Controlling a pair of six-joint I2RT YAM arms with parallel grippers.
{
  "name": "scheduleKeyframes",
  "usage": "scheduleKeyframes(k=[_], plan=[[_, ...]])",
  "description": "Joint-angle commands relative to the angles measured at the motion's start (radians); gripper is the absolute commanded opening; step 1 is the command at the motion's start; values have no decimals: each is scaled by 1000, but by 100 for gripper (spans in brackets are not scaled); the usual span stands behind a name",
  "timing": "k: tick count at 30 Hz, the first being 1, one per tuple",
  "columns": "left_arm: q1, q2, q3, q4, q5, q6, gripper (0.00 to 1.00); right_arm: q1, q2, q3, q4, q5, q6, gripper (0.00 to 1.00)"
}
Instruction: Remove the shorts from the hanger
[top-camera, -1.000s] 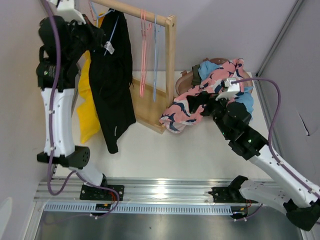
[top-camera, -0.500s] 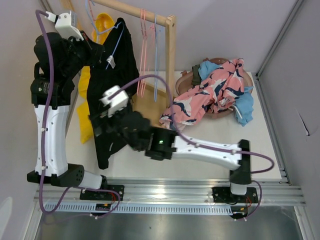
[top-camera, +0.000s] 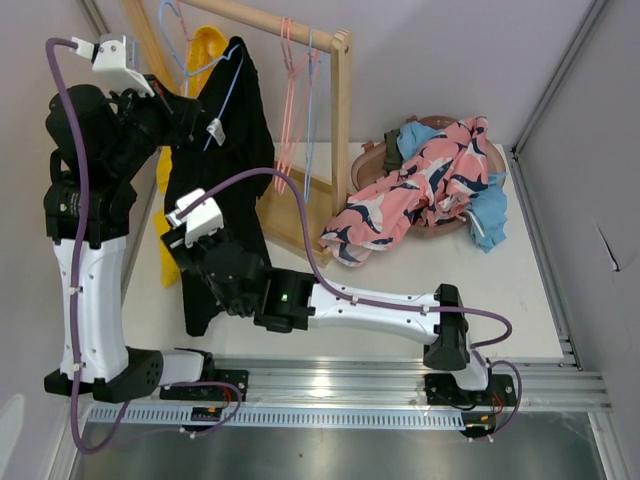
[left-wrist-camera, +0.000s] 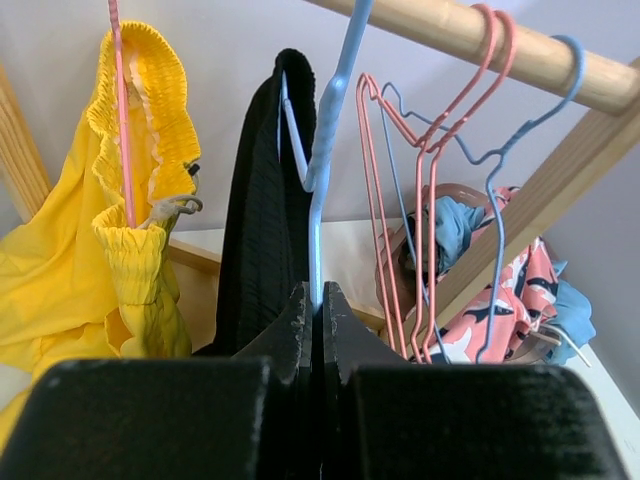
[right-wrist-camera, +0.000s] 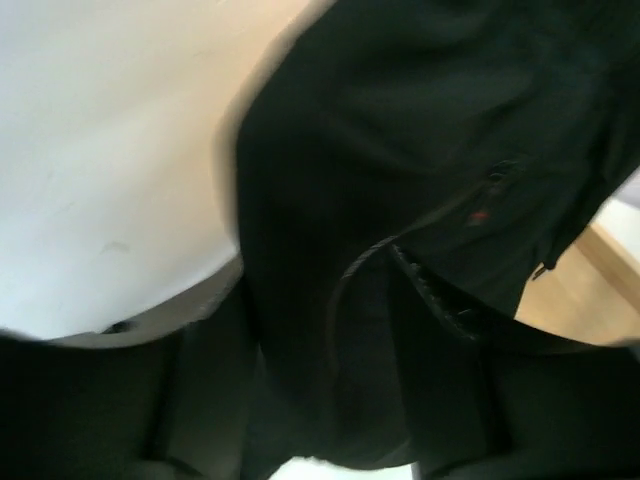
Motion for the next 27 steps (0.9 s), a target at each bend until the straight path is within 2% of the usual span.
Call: scheduleKeyframes(k=[1, 3, 6, 7, 11, 13, 17, 19, 21, 24, 27], plan=[[5, -50, 7, 78, 26, -19, 0, 0, -18, -47, 110, 117, -45, 20], [5, -58, 7, 81, 31, -21, 0, 1, -39, -88, 109, 126, -33, 0], [5, -56, 28, 79, 28, -16, 0, 21, -88, -211, 92, 105, 38, 0], [5, -47, 37, 75, 20, -15, 0, 32, -100, -298, 90, 99, 88, 0], [5, -6, 149, 36, 0, -5, 0, 124, -136, -512, 62, 105, 226, 0], [5, 4, 197, 26, 1, -8, 0, 185, -130, -582, 36, 114, 291, 0], [5, -12, 191, 26, 17, -16, 0, 241, -90, -634, -117, 140, 475, 0], [5, -33, 159, 30, 18, -27, 0, 236, -90, -636, -120, 158, 486, 0], [5, -94, 62, 55, 46, -59, 0, 218, -101, -633, -76, 187, 436, 0], [3, -197, -103, 64, 110, -112, 0, 127, -137, -621, 30, 194, 325, 0], [3, -312, -271, 84, 126, -137, 0, 5, -170, -561, 47, 117, 288, 0]])
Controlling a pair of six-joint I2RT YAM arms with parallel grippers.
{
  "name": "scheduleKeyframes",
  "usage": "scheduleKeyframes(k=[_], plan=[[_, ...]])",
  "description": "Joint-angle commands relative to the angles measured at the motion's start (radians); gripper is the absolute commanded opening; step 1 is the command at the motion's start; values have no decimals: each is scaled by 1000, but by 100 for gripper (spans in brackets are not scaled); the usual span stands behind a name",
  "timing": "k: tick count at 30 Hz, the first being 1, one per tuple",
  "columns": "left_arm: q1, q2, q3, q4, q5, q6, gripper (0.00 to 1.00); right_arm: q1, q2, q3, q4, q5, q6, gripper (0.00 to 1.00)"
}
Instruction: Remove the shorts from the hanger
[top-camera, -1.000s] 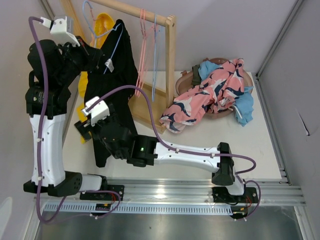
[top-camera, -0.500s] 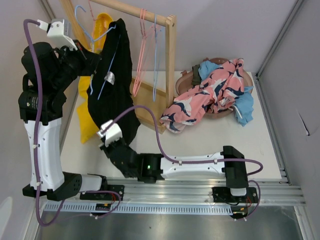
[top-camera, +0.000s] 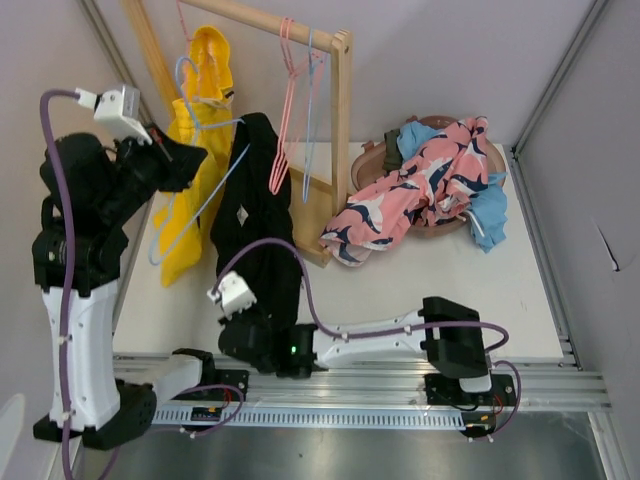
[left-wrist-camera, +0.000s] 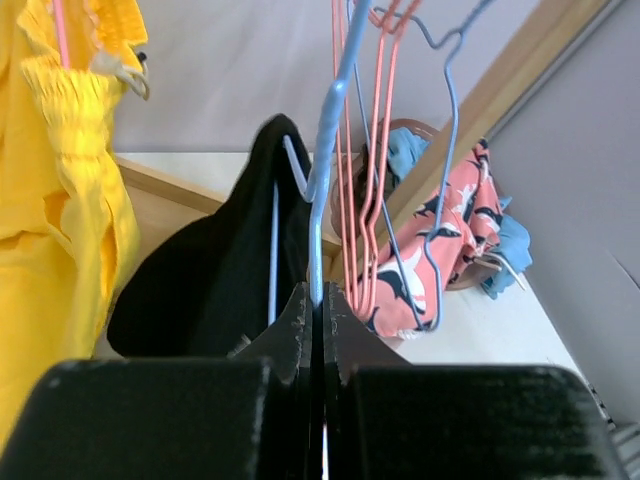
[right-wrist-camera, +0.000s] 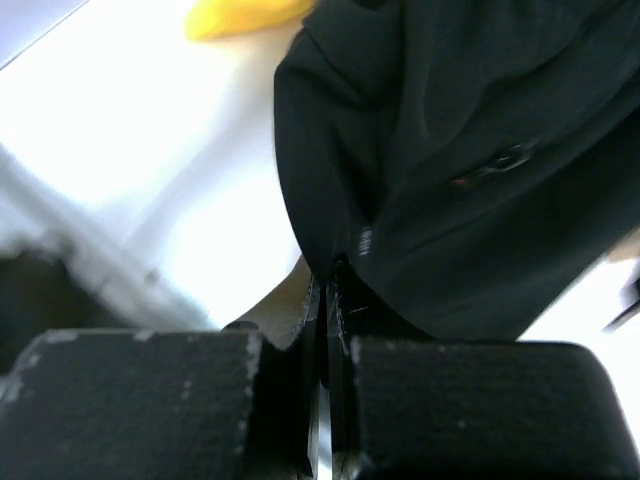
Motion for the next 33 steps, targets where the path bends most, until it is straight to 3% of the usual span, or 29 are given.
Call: scheduleKeyframes(k=[1, 6, 12, 19, 24, 28, 29, 30, 33], plan=[[3, -141, -149, 198, 38, -59, 0, -131, -80, 99, 83, -63, -54, 0], [3, -183, -207, 75, -18, -32, 0, -197, -144, 113, 126, -90, -128, 0], [3, -226, -278, 73, -55, -29, 0, -196, -248, -8, 106, -124, -37, 0], [3, -139, -131, 98, -173, 2, 0, 48, -409, -261, 79, 28, 18, 0], [3, -25, -47, 125, -144, -10, 0, 139, -588, -333, -166, 265, 176, 0], [3, -10, -46, 142, -147, -10, 0, 20, -758, -310, -406, 367, 282, 0], [3, -19, -94, 162, -140, -10, 0, -22, -796, -310, -365, 361, 241, 0], [3, -34, -109, 168, -137, -7, 0, -68, -831, -312, -318, 346, 99, 0], [3, -49, -166, 170, -144, 22, 0, -307, -929, -255, -129, 210, -176, 0]])
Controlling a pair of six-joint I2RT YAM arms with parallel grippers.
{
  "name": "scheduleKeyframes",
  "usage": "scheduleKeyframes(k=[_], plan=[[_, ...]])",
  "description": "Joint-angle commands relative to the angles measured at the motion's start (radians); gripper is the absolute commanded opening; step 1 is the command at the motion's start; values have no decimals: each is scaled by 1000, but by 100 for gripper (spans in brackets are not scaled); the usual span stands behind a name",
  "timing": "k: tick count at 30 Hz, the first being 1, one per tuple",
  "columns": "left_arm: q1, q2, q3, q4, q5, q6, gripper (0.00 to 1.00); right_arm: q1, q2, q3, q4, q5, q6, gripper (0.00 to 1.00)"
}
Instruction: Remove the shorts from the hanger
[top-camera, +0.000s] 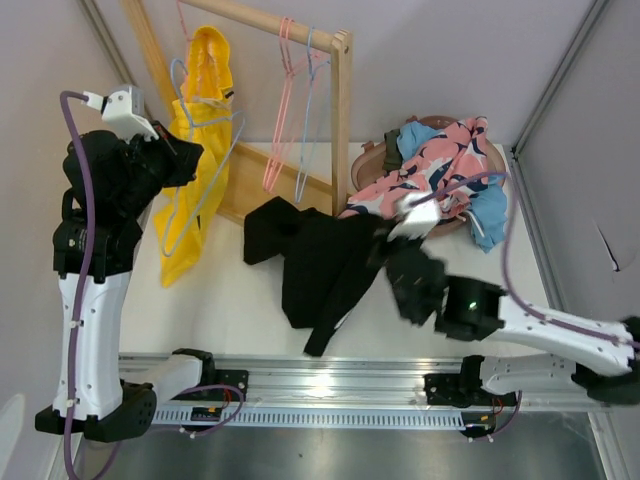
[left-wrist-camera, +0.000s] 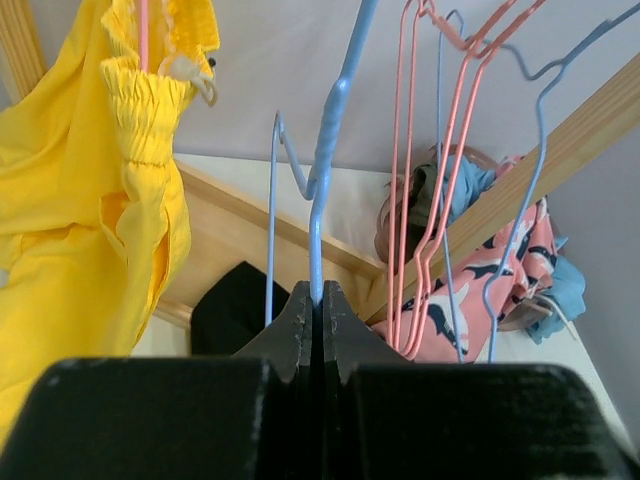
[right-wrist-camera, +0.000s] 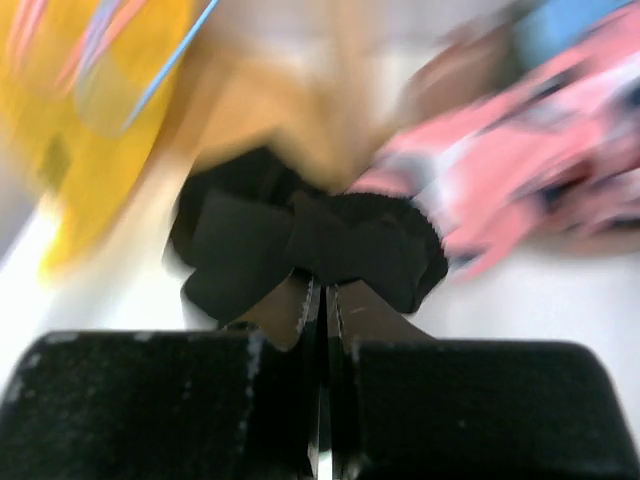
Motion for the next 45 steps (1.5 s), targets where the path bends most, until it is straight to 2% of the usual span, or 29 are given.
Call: scheduleKeyframes(k=[1, 2, 4, 5, 7, 8, 11, 13, 17, 20, 22, 23, 24, 25, 26, 27, 28, 29, 31, 32, 34, 40, 45], plan=[[3, -33, -29, 49, -10, 44, 0, -288, -79, 125, 151, -47, -265, 0], [3, -36, -49, 49, -13, 48, 0, -367, -64, 168, 154, -158, -291, 0], [3, -45, -61, 59, -13, 48, 0, -520, -13, 315, 142, -274, -317, 0], [2, -47, -64, 64, -10, 47, 0, -661, 49, 361, 137, -399, -319, 0], [2, -42, -58, 72, -3, 45, 0, -780, 128, 453, 137, -499, -311, 0], [2, -37, -57, 72, -4, 45, 0, -880, 219, 546, 137, -597, -308, 0], [3, -20, -40, 78, -18, 47, 0, -1026, 364, 706, 159, -742, -288, 0], [3, -7, -27, 82, -29, 48, 0, -1074, 516, 786, 162, -805, -270, 0], [3, 25, -4, 73, -44, 59, 0, -1150, 810, 1031, 159, -827, -267, 0], [3, 41, 6, 73, -52, 65, 0, -1180, 933, 1129, 126, -796, -233, 0], [3, 58, 14, 79, -50, 70, 0, -1202, 995, 1127, 117, -779, -205, 0], [3, 67, 32, 81, -40, 76, 0, -1208, 1007, 1121, 81, -765, -193, 12], [3, 85, 40, 90, -33, 80, 0, -1210, 1013, 1113, 56, -744, -166, 43], [3, 95, 55, 98, -21, 84, 0, -1210, 1004, 1066, 33, -680, -144, 94], [3, 104, 71, 107, 8, 87, 0, -1208, 983, 1014, 28, -655, -124, 99], [3, 125, 95, 122, 26, 93, 0, -1207, 948, 941, 50, -643, -90, 99], [3, 137, 106, 130, 45, 94, 0, -1200, 903, 749, 142, -639, -79, 100], [3, 150, 118, 136, 55, 94, 0, -1199, 800, 647, 195, -644, -66, 99], [3, 186, 173, 148, 86, 97, 0, -1191, 695, 459, 322, -656, -21, 99], [3, 202, 189, 150, 95, 94, 0, -1182, 602, 311, 341, -655, -6, 99], [3, 248, 250, 156, 146, 87, 0, -1165, 515, 134, 373, -656, 32, 99], [0, 366, 362, 249, 316, 15, 0, -1027, 213, -156, 373, -612, 77, 99], [-26, 536, 502, 251, 365, -36, 0, -902, 4, -336, 358, -593, 132, 99]])
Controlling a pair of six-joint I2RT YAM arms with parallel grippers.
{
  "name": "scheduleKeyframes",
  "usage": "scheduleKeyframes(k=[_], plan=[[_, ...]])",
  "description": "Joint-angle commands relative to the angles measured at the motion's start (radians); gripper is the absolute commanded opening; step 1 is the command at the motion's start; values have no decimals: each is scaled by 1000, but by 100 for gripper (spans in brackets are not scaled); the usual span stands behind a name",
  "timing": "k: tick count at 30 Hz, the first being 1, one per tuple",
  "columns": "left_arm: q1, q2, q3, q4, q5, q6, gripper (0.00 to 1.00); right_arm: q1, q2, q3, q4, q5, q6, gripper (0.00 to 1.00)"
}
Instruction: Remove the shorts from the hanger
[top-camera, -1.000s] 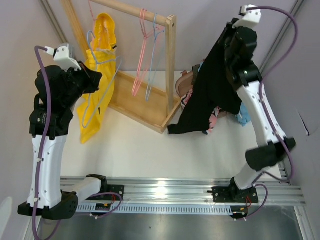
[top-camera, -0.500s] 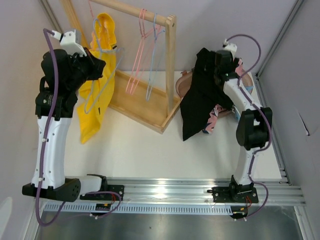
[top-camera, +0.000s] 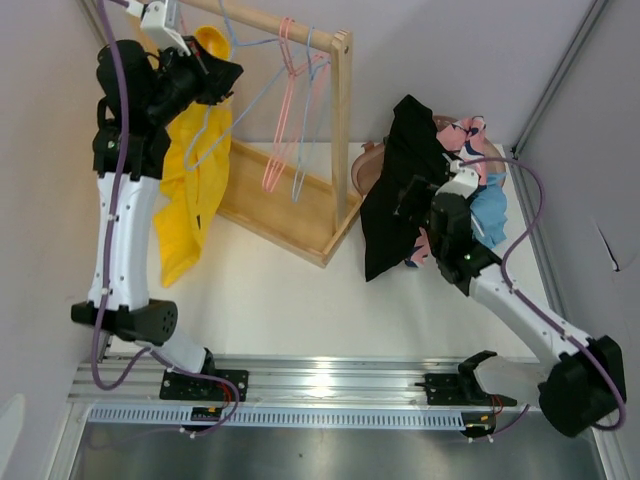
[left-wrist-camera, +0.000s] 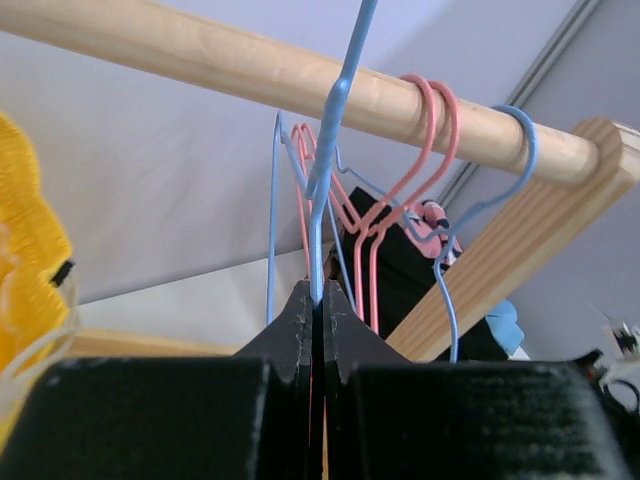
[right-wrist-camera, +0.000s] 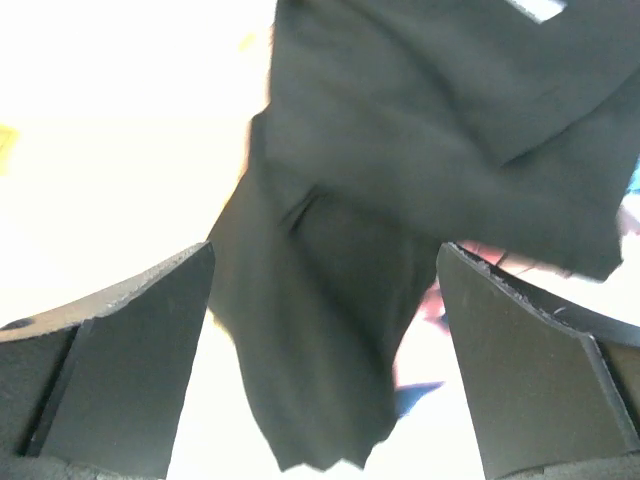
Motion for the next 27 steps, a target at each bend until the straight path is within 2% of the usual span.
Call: scheduleKeyframes(k=[1, 6, 12, 14, 15, 18, 20, 21, 24, 27], plan=[[-26, 90, 96, 43, 81, -46, 0, 56, -102, -81, 18, 55, 64, 99], [-79, 153, 106, 5, 44, 0, 0, 96, -180, -127, -28, 59, 96, 99], [-104, 126, 101, -61, -42, 39, 2, 134, -231, -170, -71, 83, 119, 99], [-104, 93, 99, -87, -74, 49, 12, 143, -243, -173, -83, 86, 124, 100], [-106, 81, 98, -98, -109, 57, 26, 148, -248, -175, -92, 89, 125, 99], [-104, 29, 86, -119, -184, 94, 59, 163, -272, -182, -114, 100, 130, 99], [-99, -2, 83, -125, -235, 123, 63, 174, -295, -194, -131, 105, 134, 99], [-95, -9, 81, -125, -290, 125, 61, 177, -301, -199, -135, 105, 136, 99], [-40, -28, 67, -110, -292, 103, 59, 183, -331, -218, -160, 108, 143, 99], [15, -28, 66, -98, -301, 94, 61, 188, -360, -240, -177, 106, 148, 99]])
